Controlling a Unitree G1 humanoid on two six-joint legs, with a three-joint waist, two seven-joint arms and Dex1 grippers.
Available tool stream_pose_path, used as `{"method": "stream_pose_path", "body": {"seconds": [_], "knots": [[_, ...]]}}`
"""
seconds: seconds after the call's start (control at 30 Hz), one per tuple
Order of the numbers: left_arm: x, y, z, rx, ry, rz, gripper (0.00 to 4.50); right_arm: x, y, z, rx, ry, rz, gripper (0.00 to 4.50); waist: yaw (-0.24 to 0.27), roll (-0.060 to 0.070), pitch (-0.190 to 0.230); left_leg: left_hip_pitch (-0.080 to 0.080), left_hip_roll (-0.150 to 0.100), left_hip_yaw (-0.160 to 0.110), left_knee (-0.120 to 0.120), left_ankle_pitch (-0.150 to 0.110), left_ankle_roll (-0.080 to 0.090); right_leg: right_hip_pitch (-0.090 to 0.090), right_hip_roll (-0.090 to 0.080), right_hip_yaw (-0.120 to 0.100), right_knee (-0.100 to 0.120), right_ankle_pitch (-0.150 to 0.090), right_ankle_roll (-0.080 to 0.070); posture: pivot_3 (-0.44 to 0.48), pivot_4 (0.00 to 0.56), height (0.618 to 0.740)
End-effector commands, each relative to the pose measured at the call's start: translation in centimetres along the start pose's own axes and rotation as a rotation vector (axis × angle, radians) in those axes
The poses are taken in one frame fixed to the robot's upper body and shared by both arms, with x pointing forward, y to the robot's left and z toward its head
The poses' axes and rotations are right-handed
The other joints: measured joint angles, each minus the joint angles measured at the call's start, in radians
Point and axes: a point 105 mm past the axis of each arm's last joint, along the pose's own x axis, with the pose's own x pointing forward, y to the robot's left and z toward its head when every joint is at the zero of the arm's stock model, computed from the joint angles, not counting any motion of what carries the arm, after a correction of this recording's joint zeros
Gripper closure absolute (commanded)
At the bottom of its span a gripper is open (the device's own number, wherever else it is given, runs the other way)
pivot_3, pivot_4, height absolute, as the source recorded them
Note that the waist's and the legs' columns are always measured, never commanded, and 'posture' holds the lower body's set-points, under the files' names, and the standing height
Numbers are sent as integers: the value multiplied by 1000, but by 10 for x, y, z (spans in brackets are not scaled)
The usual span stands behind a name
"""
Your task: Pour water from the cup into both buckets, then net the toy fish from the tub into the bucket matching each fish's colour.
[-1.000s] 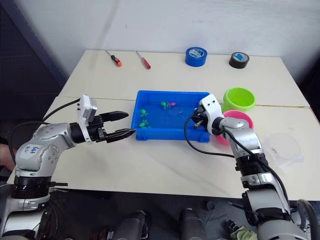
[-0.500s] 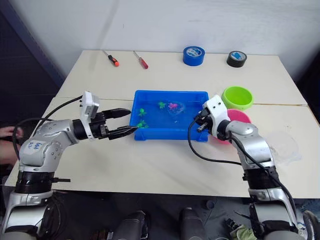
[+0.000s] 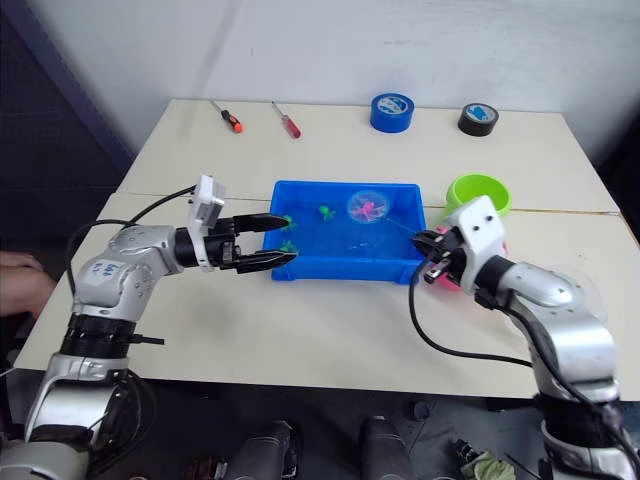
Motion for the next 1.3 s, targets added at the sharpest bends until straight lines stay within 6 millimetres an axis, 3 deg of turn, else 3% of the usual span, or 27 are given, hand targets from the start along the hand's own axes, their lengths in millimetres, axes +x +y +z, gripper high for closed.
{"method": "stream_pose_path", "body": {"seconds": [0.03,0.17,0.4,0.57,0.63,0.77,0.9,1.03,1.3], "knots": [[16,-2,11,42,-23,-74,49,-33,-3,25,-60,-61,-83,4500,6,0,0,0,0,0,0,0,0,0,0,0,0,0,0,0,150,740],[40,-10,16,47,-32,-201,49,-82,-17,24,-98,1,-263,4500,22,0,0,-1,-1,0,0,-2,6,0,1,1,0,0,0,0,150,740],[58,-14,20,56,-45,-292,49,-127,-31,9,-221,154,-432,4500,22,0,0,1,-1,3,1,-3,8,1,2,1,-1,0,1,0,150,740],[61,-16,22,64,-49,-316,49,-132,-40,-8,-653,390,-417,4500,18,0,0,1,-1,4,1,-3,8,1,4,2,-1,0,1,0,150,740],[60,-15,22,67,-50,-309,49,-132,-47,-11,-787,422,-423,4500,19,0,0,1,-1,4,1,-3,8,1,4,2,-2,0,1,0,150,740],[54,-12,21,69,-47,-286,49,-124,-55,-11,-1222,516,-290,4500,20,0,0,1,-1,5,2,-2,8,1,3,3,-2,0,1,0,150,740],[50,-9,22,72,-49,-253,49,-124,-64,-11,-1489,551,-200,4500,21,0,0,1,-1,5,1,-2,7,1,4,2,-2,0,1,0,150,740],[46,-6,21,74,-49,-229,49,-126,-64,-17,-1538,552,-134,4500,22,0,0,1,-1,5,1,1,3,2,4,2,-3,0,1,0,150,740],[41,-2,19,69,-38,-200,49,-127,-76,0,-1515,494,-211,4500,21,0,0,2,-1,5,1,1,2,2,4,2,-3,0,1,0,150,740]]}}
